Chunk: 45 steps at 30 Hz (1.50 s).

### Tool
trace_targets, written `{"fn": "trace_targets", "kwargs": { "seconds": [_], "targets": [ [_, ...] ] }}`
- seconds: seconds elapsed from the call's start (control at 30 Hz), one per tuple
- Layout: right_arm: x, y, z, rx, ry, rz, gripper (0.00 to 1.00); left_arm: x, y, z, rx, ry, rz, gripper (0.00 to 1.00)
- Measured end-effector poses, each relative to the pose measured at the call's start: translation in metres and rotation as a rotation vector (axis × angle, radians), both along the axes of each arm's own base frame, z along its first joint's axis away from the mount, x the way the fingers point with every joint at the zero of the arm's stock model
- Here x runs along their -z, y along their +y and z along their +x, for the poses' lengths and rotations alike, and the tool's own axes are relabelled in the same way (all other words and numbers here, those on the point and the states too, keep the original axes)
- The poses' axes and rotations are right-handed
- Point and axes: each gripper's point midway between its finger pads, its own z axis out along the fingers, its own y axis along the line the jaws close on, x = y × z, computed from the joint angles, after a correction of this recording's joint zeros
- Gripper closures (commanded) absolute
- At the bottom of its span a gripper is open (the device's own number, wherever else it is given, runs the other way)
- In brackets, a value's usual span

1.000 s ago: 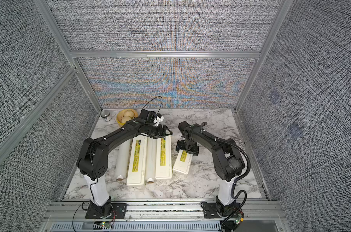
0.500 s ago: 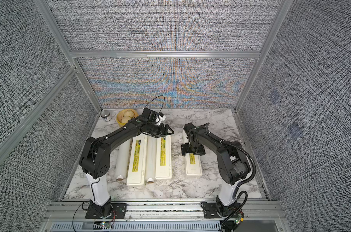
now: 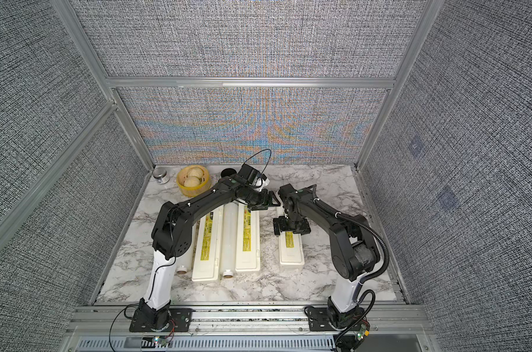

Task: Put plastic wrap rolls into dispensers
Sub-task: Close the lid on the plastic wrap cutting box.

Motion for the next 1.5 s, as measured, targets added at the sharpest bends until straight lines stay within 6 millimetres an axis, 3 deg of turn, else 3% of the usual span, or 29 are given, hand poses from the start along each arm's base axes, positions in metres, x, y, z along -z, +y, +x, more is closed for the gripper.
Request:
{"fn": "trace_targets", "kwargs": {
  "seconds": [0.27,0.5,0.9,1.2,1.33,1.5],
  "targets": [
    [0.004,0.0,-0.002,0.004,0.002,0.001,0.01,0.029,-0.017,-0.015,-0.001,0.083,0.033,0.31],
    [0.003,-0.002,-0.005,0.038,0.009,-0.005,0.01,0.034,-0.027,-0.021,0.011,0.107,0.009,0.36],
    [-0.028,-0.002,-0.017,0.008,-0.021,0.035,0.01,0.047,-0.034,-0.024,0.031,0.126,-0.033,0.39],
    [-0.031,-0.022,-0.054,0.04,0.039,0.131,0.02,0.045,-0.034,-0.026,0.031,0.118,-0.047,0.39],
    [-0.023,-0.012,-0.078,0.037,0.094,0.237,0.04,0.044,-0.035,-0.031,0.029,0.123,-0.043,0.39],
    [-0.01,-0.005,-0.088,0.075,0.124,0.334,0.11,0.043,-0.036,-0.042,0.028,0.126,-0.029,0.38]
  ]
}}
